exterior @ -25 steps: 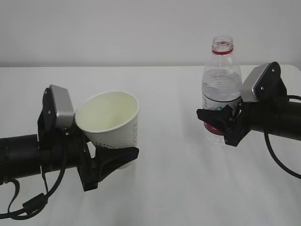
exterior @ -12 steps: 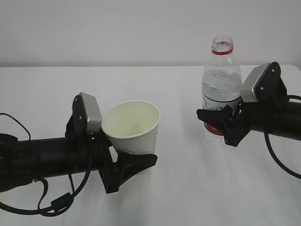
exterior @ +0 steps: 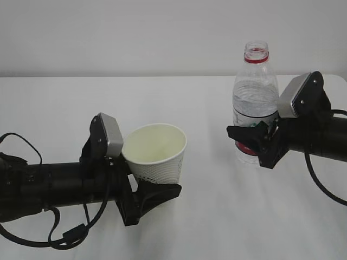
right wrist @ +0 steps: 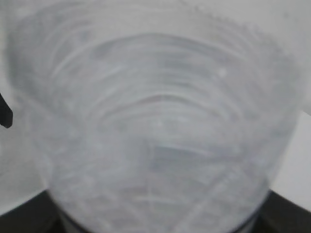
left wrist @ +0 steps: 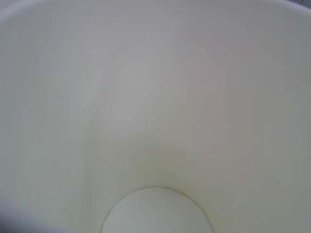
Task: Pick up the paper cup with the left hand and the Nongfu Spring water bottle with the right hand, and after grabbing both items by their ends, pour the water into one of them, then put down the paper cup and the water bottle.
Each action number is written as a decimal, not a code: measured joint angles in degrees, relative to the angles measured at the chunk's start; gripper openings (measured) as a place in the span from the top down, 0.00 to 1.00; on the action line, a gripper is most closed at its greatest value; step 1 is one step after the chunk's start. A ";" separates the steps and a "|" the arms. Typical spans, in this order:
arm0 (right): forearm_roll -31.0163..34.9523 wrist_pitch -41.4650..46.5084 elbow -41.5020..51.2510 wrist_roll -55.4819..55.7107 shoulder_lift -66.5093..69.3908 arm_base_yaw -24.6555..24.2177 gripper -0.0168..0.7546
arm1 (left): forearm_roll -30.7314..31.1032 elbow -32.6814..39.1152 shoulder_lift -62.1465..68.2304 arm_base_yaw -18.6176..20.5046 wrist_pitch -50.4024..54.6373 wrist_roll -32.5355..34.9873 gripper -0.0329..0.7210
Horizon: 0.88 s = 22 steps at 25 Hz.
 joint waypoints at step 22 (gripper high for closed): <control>0.00 0.75 0.00 -1.32 0.00 0.00 0.34 | 0.23 -0.26 0.00 -2.20 1.63 -0.10 0.23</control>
